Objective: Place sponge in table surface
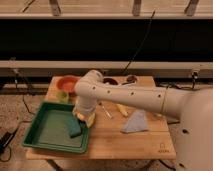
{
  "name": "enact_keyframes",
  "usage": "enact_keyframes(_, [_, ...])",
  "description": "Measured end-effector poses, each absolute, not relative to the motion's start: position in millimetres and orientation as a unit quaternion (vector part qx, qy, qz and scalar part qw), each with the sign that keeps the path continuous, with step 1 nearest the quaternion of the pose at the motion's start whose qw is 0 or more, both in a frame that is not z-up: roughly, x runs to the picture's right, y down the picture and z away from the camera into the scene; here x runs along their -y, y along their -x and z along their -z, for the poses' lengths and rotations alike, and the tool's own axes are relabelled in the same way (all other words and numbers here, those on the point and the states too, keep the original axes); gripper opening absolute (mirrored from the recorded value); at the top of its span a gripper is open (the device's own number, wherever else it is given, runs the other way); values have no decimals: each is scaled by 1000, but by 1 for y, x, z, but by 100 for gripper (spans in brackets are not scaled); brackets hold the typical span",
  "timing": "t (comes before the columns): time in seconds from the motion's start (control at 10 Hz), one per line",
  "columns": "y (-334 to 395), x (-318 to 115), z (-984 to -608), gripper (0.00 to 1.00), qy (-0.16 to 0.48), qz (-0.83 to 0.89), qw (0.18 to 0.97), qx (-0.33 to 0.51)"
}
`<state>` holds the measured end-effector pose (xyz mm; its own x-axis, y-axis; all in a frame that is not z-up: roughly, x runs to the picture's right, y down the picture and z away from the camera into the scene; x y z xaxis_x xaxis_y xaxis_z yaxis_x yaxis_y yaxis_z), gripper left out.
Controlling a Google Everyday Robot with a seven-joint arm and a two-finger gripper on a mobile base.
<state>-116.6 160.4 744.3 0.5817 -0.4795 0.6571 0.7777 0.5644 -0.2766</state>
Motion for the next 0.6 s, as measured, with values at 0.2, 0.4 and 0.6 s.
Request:
enact_keyframes(0.2, [117,-160,-747,65,282,379,839,268])
enact_keyframes(0.4, [132,-160,-753,65,280,409,822,279])
enact_keyframes(0.6, [165,-159,-763,65,276,446,799,295])
